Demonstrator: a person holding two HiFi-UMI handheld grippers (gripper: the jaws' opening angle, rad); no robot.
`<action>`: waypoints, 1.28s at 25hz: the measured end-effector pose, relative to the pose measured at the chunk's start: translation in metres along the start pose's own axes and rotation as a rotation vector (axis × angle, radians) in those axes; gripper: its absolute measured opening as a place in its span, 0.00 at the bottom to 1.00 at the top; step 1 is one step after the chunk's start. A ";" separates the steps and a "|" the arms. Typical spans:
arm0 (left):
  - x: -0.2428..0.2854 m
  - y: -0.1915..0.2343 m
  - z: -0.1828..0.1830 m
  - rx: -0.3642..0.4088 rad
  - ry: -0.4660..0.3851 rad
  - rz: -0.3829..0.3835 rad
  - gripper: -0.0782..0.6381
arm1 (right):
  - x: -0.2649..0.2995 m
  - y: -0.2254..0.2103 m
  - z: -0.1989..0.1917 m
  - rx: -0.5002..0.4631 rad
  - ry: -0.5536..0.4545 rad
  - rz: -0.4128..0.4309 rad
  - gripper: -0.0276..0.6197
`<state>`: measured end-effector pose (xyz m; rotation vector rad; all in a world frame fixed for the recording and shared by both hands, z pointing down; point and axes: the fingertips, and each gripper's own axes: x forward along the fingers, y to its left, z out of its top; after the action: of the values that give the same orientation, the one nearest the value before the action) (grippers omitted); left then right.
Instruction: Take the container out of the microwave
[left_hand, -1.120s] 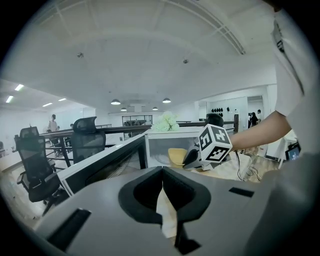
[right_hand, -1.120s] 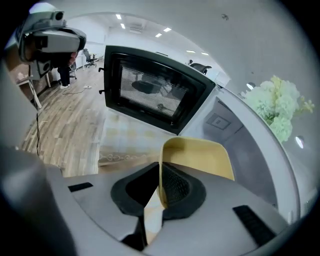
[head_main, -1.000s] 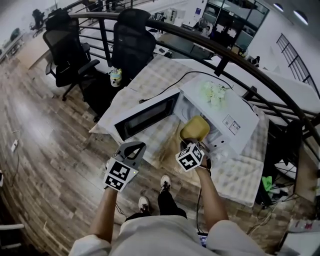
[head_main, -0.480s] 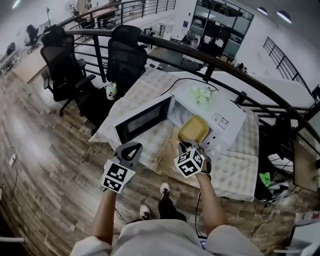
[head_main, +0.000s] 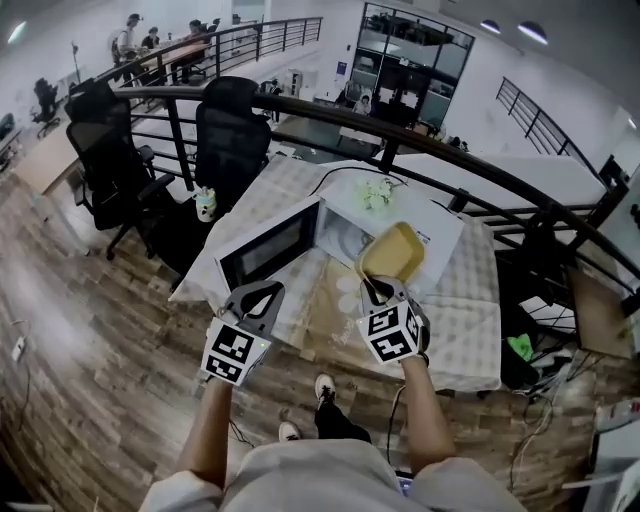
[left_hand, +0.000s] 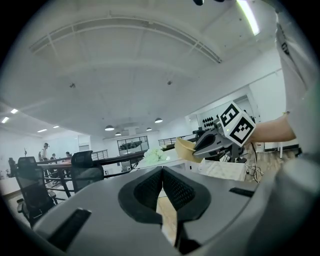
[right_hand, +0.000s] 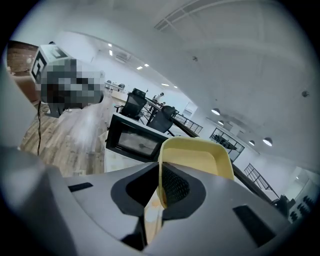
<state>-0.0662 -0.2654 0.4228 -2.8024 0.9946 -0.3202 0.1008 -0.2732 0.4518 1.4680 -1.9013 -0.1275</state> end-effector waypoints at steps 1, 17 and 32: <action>0.000 -0.002 0.005 0.006 -0.009 -0.004 0.13 | -0.009 -0.003 0.003 0.010 -0.016 -0.011 0.09; 0.002 -0.012 0.069 0.071 -0.130 -0.027 0.13 | -0.106 -0.044 0.021 0.111 -0.138 -0.125 0.09; 0.007 -0.002 0.079 0.106 -0.140 -0.017 0.13 | -0.099 -0.055 0.023 0.124 -0.146 -0.127 0.09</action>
<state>-0.0400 -0.2623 0.3478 -2.6967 0.8961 -0.1707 0.1404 -0.2137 0.3612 1.7042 -1.9605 -0.1828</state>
